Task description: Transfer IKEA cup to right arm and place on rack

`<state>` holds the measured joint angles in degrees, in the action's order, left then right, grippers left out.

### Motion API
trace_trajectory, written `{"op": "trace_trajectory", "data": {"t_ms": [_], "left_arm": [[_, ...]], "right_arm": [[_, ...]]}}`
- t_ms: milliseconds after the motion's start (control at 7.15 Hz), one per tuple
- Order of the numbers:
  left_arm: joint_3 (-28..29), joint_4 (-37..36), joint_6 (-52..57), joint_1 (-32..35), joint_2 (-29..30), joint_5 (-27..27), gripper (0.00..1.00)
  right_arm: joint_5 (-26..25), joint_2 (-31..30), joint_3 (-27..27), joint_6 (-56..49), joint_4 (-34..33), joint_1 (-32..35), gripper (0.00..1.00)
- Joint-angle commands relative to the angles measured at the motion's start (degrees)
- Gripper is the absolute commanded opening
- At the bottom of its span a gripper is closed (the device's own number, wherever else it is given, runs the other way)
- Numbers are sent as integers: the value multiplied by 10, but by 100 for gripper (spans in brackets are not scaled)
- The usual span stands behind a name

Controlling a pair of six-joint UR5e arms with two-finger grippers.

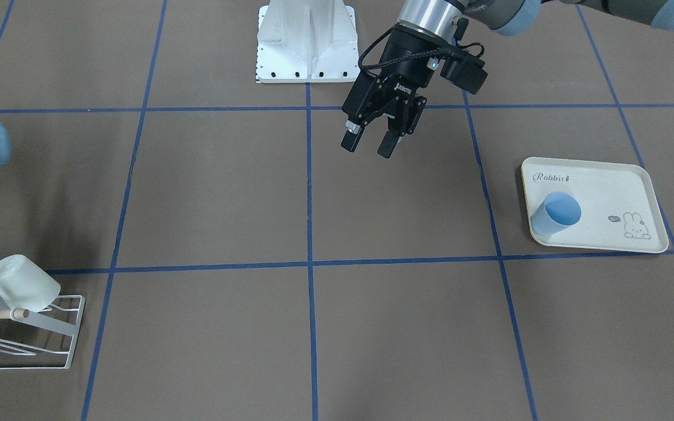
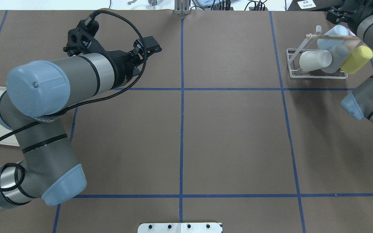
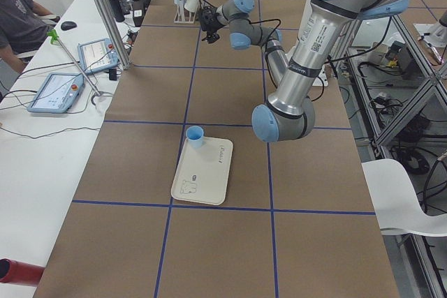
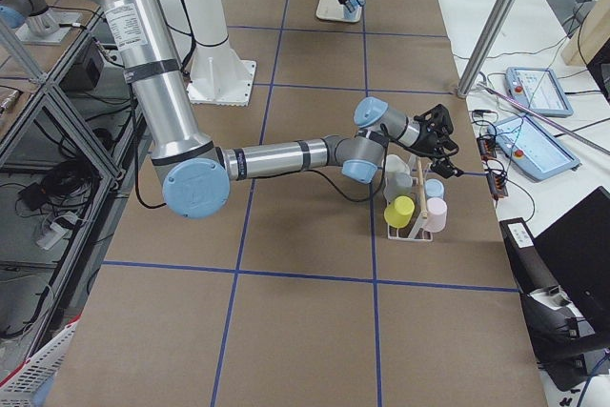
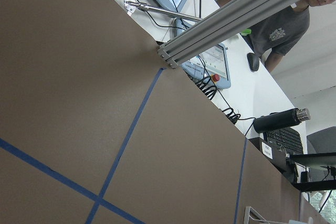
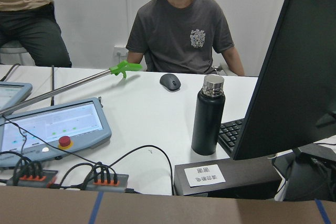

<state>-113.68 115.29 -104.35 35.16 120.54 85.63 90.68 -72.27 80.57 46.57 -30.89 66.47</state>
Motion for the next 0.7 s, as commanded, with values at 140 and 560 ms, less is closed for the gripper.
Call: {"op": "trace_trajectory", "data": {"t_ms": [140,560], "left_arm": [[-33,-95,85,102,-32,162,100],[-29,-194,307,243,-90,349,100]], "right_arm": [[126,2,145,19,-169,32,100],[237,39,211,215,-191,-26,100]]}}
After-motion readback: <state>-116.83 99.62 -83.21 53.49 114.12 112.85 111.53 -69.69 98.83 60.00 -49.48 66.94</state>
